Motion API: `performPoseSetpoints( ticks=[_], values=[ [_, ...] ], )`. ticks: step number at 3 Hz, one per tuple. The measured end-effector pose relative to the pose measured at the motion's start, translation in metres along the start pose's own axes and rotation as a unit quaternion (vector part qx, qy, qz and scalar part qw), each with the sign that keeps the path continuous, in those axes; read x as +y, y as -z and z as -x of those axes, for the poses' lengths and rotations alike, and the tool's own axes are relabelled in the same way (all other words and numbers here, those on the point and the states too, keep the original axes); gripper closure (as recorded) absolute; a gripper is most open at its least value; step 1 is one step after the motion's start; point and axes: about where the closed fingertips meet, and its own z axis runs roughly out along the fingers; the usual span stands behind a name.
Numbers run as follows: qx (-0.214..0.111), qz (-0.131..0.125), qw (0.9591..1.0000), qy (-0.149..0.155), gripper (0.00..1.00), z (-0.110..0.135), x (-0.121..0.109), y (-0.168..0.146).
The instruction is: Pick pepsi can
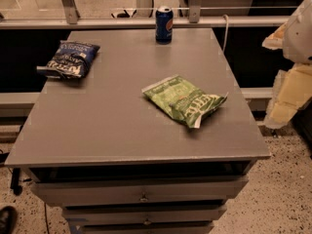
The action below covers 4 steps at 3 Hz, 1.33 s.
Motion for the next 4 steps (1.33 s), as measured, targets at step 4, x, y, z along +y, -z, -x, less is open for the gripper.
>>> performPoseSetpoints(
  ticks=[4],
  values=[
    [-0.109,-0.053,0.9926,-0.012,0.0,0.021,-0.084,-0.071]
  ],
)
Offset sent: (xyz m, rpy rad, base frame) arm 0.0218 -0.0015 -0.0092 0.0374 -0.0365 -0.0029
